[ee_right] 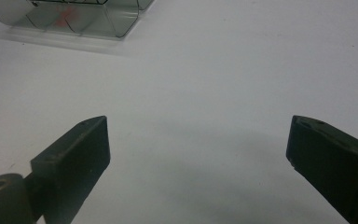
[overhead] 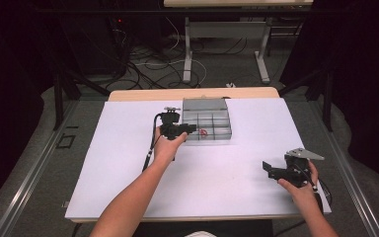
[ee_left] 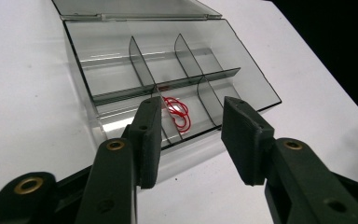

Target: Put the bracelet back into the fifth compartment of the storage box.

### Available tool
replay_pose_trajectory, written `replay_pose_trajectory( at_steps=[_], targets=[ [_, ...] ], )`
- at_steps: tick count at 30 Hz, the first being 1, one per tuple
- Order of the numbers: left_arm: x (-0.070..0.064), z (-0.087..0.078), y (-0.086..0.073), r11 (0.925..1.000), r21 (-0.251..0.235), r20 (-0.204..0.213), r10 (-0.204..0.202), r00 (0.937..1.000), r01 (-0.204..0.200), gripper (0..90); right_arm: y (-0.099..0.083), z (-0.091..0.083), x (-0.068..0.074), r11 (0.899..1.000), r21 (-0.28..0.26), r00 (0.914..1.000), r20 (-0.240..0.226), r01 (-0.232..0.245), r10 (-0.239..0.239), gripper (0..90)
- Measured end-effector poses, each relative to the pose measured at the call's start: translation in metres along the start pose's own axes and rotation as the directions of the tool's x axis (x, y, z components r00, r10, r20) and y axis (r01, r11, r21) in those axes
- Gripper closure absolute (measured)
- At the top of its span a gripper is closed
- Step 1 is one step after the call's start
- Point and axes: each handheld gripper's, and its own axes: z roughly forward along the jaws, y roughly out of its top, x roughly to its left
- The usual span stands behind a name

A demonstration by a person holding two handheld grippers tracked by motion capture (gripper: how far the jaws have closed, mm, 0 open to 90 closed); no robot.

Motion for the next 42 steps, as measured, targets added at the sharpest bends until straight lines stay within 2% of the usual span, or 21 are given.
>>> replay_pose_trajectory(
  at_steps=[5,16,21,25,29,32,33,37,40,42],
  targets=[
    [0.005,-0.01,-0.004,0.9995,-0.026,0.016,-0.016,0.9997,0.017,53.8,0.0,0.0,0.0,1.0,0.0,1.0,-0.004,0.001,-0.001,5.8],
    [0.016,-0.029,-0.018,0.9993,-0.036,0.002,0.011,0.9999,-0.011,43.8,0.0,0.0,0.001,1.0,0.007,0.9999,-0.01,0.006,-0.006,5.8],
    [0.019,-0.039,-0.025,0.9979,-0.045,0.003,0.046,0.9989,-0.046,38.7,0.0,0.0,0.002,1.0,0.011,0.9999,-0.011,0.001,-0.001,5.8],
    [0.022,-0.048,-0.032,0.9949,-0.063,0.017,0.08,0.9966,-0.079,36.1,0.0,0.0,0.002,1.0,0.01,0.9999,-0.01,-0.003,0.004,5.8],
    [0.026,-0.057,-0.039,0.9928,-0.074,0.037,0.097,0.9946,-0.094,33.8,0.0,0.001,0.003,1.0,0.011,0.9999,-0.008,-0.007,0.007,5.8],
    [0.03,-0.064,-0.048,0.9876,-0.085,0.028,0.134,0.9905,-0.131,31.4,-0.001,0.0,0.003,1.0,0.01,0.9999,-0.007,-0.009,0.009,5.8],
    [0.032,-0.067,-0.05,0.9866,-0.081,0.038,0.145,0.9886,-0.142,30.6,-0.001,0.001,0.002,1.0,0.01,1.0,-0.006,-0.006,0.006,5.8],
    [0.04,-0.076,-0.064,0.9807,-0.091,0.031,0.177,0.9838,-0.173,24.3,-0.001,0.001,0.002,1.0,0.01,0.9999,-0.003,-0.015,0.015,5.8],
    [0.045,-0.08,-0.073,0.982,-0.086,0.023,0.17,0.9851,-0.168,16.0,-0.002,0.002,0.001,1.0,0.017,0.9999,-0.009,-0.008,0.008,5.8],
    [0.048,-0.083,-0.078,0.9821,-0.093,0.013,0.166,0.9861,-0.164,15.7,-0.002,0.003,0.002,1.0,0.019,0.9999,-0.011,-0.009,0.009,5.8]
  ],
)
